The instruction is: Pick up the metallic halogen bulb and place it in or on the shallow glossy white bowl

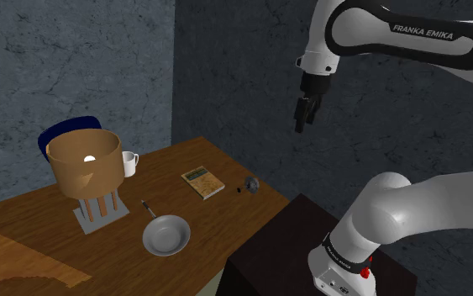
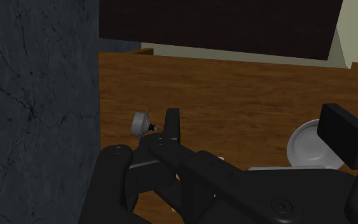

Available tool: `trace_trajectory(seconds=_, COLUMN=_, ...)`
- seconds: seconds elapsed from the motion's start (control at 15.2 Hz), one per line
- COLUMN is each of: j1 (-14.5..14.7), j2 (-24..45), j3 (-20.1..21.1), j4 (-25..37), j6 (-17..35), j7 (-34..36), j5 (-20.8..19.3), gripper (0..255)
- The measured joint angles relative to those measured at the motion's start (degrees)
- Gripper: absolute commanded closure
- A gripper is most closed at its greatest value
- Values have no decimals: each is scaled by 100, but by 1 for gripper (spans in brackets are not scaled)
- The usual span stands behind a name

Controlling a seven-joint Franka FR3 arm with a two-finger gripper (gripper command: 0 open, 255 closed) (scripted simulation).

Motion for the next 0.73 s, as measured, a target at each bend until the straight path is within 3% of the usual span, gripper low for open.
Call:
trace_trajectory(seconds=0.2, j1=-25, j2=109, j3=-67, j4=-100, j6=194, j7=-51, j5=-26, gripper=0)
trace_trajectory(seconds=0.73, j1=-196, j2=1041, j3=-506, j4=-742, j6=1688, j7=-390, j5=-177, gripper=0)
